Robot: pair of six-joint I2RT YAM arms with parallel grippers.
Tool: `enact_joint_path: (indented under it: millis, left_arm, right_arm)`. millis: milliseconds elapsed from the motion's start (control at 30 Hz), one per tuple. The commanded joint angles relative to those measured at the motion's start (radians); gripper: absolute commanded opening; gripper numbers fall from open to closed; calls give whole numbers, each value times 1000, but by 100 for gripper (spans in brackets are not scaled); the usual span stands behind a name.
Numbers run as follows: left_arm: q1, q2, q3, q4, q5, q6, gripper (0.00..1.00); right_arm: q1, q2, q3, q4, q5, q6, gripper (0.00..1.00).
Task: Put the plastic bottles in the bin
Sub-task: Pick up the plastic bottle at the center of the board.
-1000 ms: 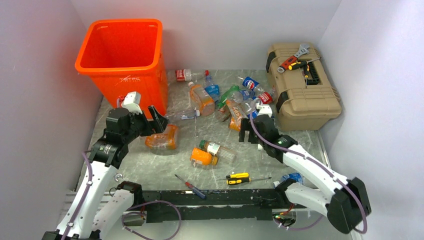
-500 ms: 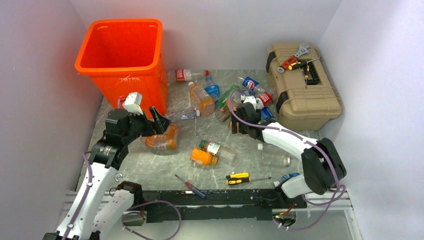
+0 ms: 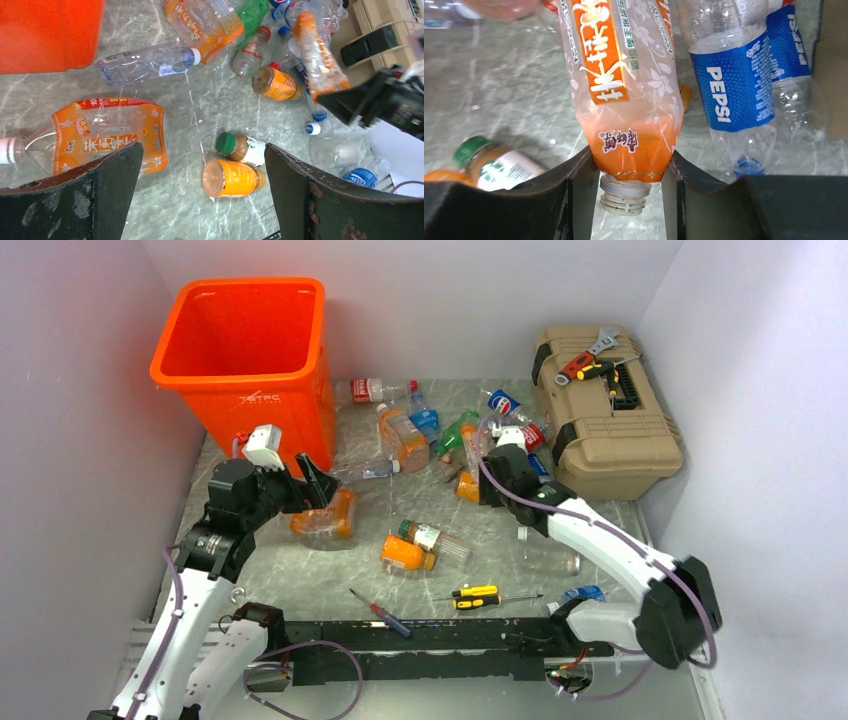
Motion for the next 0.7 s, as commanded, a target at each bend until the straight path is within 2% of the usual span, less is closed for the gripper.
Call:
enact_joint_path:
  millis: [0,100,167,267,400,600,667]
  left_arm:
    - [-2,-16,21,17,-50,0,96]
    - [-4,1,27,53,-4,-4,96]
    - [-4,20,44,81,71,14,96]
    - [-7,61,94,84,189,76,96]
    - [-52,106,138,90,308,131,96]
    - [-76,155,229,105,539,211,97]
    - [-100,178,260,103,637,282,99]
  right_arm:
    - [23,-171,47,-115,-56,-20,36]
    - [27,-261,77,-174,-234,-49,35]
    - [32,-311,84,-186,-460,-70,36]
    - [53,-334,99,-231,-636,-79,36]
    - [84,-328,107,-287,-754,-74,35]
    - [130,-296,93,-313,-768,-83,35]
    - [136,-281,87,-305,-783,-82,35]
